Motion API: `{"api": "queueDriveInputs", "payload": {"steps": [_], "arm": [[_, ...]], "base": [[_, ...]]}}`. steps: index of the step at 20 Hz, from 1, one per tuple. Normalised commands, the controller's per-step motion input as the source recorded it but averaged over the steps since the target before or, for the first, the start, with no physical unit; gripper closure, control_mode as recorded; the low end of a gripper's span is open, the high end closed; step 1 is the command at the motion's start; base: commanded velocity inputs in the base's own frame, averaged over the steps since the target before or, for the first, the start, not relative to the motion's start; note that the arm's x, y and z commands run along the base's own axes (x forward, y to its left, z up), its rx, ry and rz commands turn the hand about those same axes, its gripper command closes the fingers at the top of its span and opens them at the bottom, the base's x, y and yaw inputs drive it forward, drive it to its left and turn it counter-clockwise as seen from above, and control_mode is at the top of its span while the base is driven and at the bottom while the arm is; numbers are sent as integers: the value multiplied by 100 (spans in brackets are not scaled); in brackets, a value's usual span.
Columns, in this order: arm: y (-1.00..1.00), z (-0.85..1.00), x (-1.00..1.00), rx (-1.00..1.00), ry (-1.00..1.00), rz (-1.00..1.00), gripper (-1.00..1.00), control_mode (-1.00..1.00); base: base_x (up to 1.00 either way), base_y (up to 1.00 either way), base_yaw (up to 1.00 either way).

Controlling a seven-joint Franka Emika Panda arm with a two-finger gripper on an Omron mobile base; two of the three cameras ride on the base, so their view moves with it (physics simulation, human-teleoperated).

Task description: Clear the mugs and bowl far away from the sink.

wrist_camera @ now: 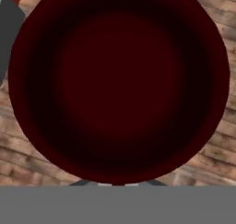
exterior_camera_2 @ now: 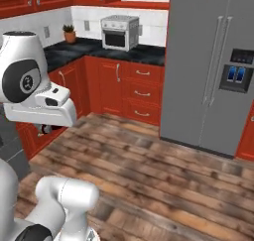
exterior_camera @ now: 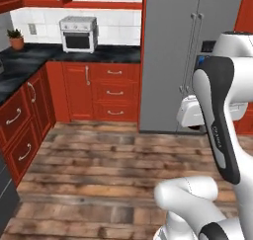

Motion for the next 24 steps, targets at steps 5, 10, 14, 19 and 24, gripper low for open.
{"api": "queueDriveInputs", "payload": {"steps": [5,10,14,19,24], "arm": [[0,0,0,0,0,0,100,100],[0,0,0,0,0,0,100,100],[0,0,0,0,0,0,100,100],[0,0,0,0,0,0,100,100],[0,0,0,0,0,0,100,100]], "base": [[100,85,-39],[100,86,-40],[100,71,-33],[100,18,-25],[100,8,-19]]}}
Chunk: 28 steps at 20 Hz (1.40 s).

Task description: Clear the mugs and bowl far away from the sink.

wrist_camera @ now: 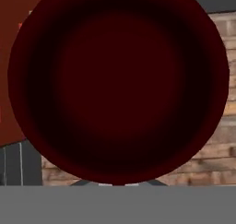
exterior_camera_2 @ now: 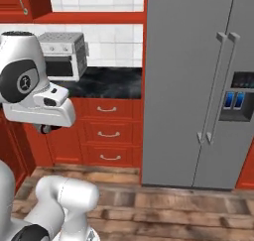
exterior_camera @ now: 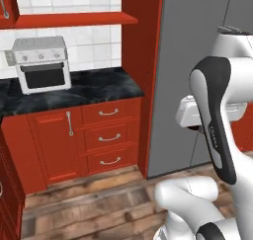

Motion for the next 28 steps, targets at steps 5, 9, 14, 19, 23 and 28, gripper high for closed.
{"api": "queueDriveInputs", "payload": {"steps": [5,9,14,19,23,28], "arm": [[0,0,0,0,0,0,100,100],[0,0,0,0,0,0,100,100],[0,0,0,0,0,0,100,100],[0,0,0,0,0,0,100,100],[0,0,0,0,0,0,100,100],[0,0,0,0,0,0,100,100]], "base": [[100,63,-23],[100,19,-14],[100,11,-5],[100,0,0],[72,-1,1],[57,0,10]]}}
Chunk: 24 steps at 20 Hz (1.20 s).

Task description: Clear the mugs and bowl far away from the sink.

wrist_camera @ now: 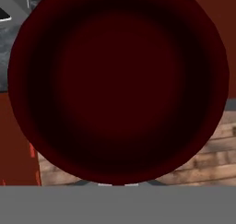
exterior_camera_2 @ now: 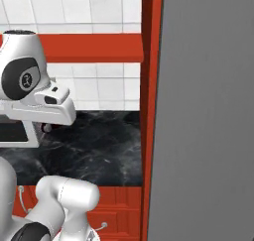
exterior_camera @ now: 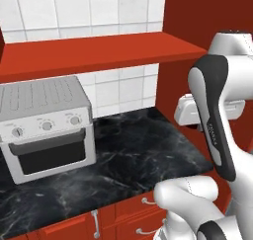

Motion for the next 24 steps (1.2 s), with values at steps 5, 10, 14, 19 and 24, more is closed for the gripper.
{"api": "queueDriveInputs", "payload": {"steps": [5,10,14,19,24], "arm": [[0,0,0,0,0,0,100,100],[0,0,0,0,0,0,100,100],[0,-11,7,0,0,4,100,-100],[0,-61,35,0,0,15,100,-100],[0,-60,35,-6,-1,4,100,-100]], "base": [[13,-2,22],[26,0,23],[17,0,15],[0,0,0],[0,0,0]]}}
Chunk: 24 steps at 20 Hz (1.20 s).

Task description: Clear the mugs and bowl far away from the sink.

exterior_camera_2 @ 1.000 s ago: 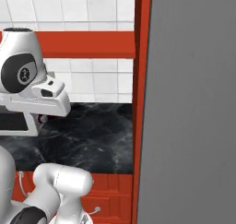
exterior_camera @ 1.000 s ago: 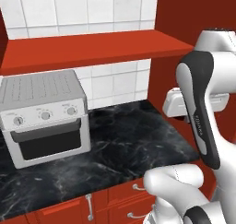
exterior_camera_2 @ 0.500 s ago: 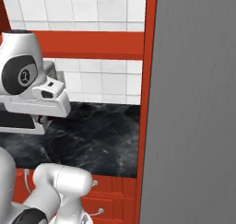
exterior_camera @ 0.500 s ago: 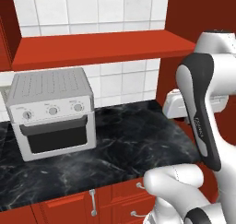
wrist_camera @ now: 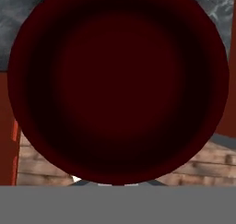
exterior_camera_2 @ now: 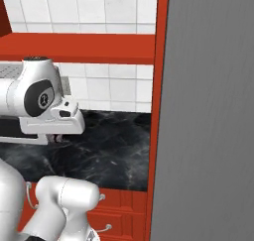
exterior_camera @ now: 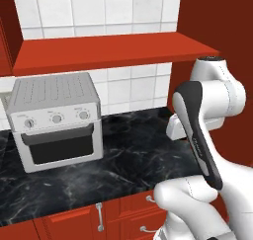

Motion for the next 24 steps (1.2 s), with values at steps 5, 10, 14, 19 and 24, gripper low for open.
{"api": "queueDriveInputs", "payload": {"steps": [5,10,14,19,24], "arm": [[0,-57,48,-4,-2,1,100,-100],[-4,-47,66,1,-1,6,100,-100],[-3,-43,88,0,0,6,100,-100],[0,-39,80,0,0,3,100,-100],[0,-34,63,0,0,0,100,-100]], "base": [[0,0,0],[0,0,0],[0,0,0],[0,0,0],[0,0,0]]}}
